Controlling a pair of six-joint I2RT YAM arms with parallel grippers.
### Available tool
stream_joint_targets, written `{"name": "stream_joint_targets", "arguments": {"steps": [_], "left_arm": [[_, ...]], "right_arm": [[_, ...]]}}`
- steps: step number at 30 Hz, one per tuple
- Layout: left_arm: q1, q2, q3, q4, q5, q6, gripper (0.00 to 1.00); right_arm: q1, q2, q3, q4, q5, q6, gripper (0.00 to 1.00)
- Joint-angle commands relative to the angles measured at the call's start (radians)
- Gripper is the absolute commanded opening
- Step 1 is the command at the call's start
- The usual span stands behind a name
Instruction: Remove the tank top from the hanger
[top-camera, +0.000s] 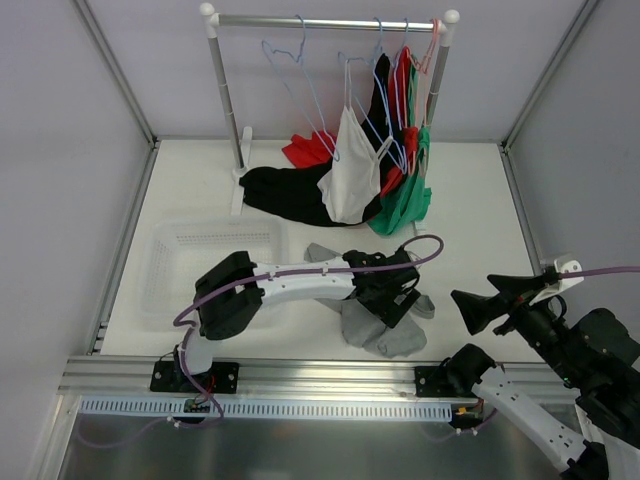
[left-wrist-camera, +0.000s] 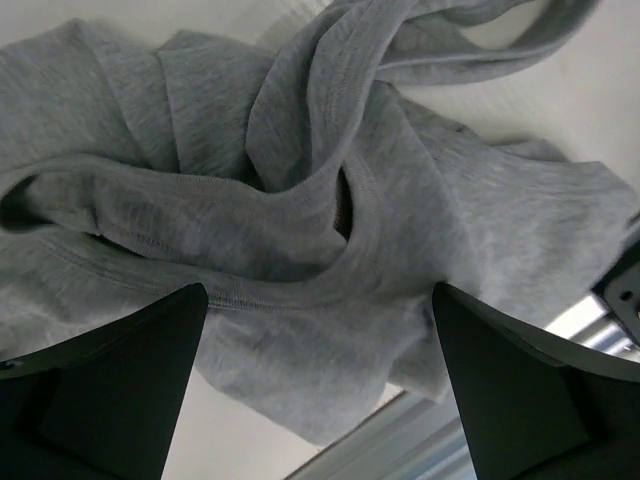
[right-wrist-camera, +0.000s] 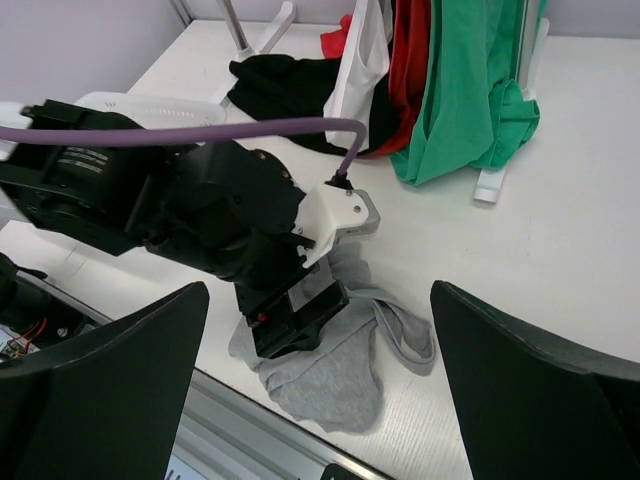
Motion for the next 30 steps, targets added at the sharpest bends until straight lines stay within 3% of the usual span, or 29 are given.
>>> {"name": "stream_joint_targets", "arguments": {"steps": [1,10,12,14,15,18,25,30], "left_arm": [[-0.004,0.038,0.033,0.035,-0.043,0.026,0.99],[-0.004,0.144,0.006,0.095,0.006,-0.018,0.97],[-0.004,0.151,-0.030,0.112,0.032,-0.026,0.78],[-0.004,0.148,-0.065,0.132,0.051,-0.040,0.47],[-0.004,0.142,-0.077,0.137,0.052,-0.048,0.23],[-0.004,0.109,-0.114,0.141,0.043,-0.058,0.00],[-0.006,-0.153,-0.192,0.137,-0.087,-0.043,0.00],[0.000,-0.378,-0.153,0.054,-0.231,0.003,0.00]], "right_arm": [[0.000,-0.012,-0.018,0.000,-0.024,0.037,0.99],[0.000,-0.005,-0.041,0.002,-0.044,0.043,1.00],[0.000,-0.013,-0.038,0.005,-0.041,0.043,0.99],[0.000,-0.024,-0.035,0.006,-0.036,0.043,0.99],[0.000,-0.027,-0.035,0.008,-0.032,0.043,0.99],[0.002,-0.036,-0.036,0.011,-0.026,0.043,0.99],[0.000,-0.035,-0.041,0.020,-0.026,0.047,0.99],[0.000,-0.035,-0.044,0.033,-0.018,0.045,1.00]]}}
